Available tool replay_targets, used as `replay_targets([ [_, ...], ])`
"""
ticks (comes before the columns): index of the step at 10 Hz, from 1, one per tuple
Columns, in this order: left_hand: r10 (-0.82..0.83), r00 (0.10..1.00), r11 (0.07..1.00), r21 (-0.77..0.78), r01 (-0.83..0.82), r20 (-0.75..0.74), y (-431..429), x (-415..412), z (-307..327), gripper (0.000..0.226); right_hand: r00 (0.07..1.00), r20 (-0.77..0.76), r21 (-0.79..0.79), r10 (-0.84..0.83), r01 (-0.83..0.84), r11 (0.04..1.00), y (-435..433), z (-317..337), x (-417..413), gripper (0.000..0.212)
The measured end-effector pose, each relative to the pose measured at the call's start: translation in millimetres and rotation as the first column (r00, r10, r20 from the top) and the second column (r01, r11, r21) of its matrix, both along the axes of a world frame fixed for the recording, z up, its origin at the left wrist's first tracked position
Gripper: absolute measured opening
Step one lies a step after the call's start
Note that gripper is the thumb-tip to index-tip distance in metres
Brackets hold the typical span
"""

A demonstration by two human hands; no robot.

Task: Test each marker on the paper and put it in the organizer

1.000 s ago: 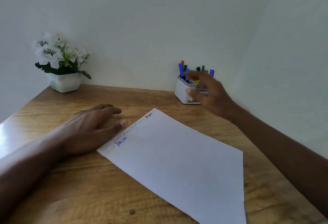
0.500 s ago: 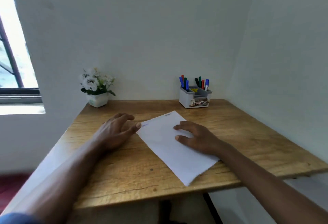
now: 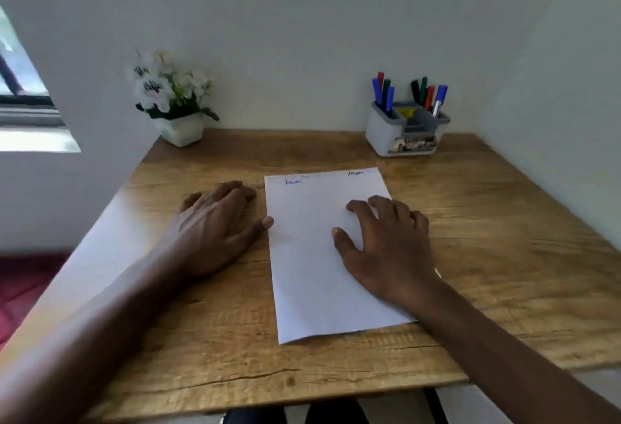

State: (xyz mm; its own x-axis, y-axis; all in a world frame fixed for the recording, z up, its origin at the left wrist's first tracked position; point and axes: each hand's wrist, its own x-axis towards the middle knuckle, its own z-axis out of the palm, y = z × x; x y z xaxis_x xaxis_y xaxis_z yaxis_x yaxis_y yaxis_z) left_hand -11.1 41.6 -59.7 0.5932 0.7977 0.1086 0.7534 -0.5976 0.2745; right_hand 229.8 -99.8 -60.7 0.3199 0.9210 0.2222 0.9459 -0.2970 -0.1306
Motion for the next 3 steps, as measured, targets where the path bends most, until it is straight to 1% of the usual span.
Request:
replay_targets([
  [1,-0.001,1.0,1.0,-0.001,0.001,-0.013,-1.5,0.3,0.4,0.084,1.0,0.0,0.001,-0.006,0.006,1.0,1.7,-3.3,-0.4,0.062],
  [2,0.026,1.0,1.0,-0.006,-0.026,0.013,-5.3,0.0,8.6,0.076,1.0,-0.023,-0.033,-0.02,0.019,0.999,6.6,8.0,-2.0,0.06],
  [3,0.097,0.993,0.99,-0.107,-0.089,0.071,-15.5,1.2,30.9,0.08,0.992,-0.126,-0.08,0.016,-0.026,0.996,9.4,36.5,-1.3,0.062],
])
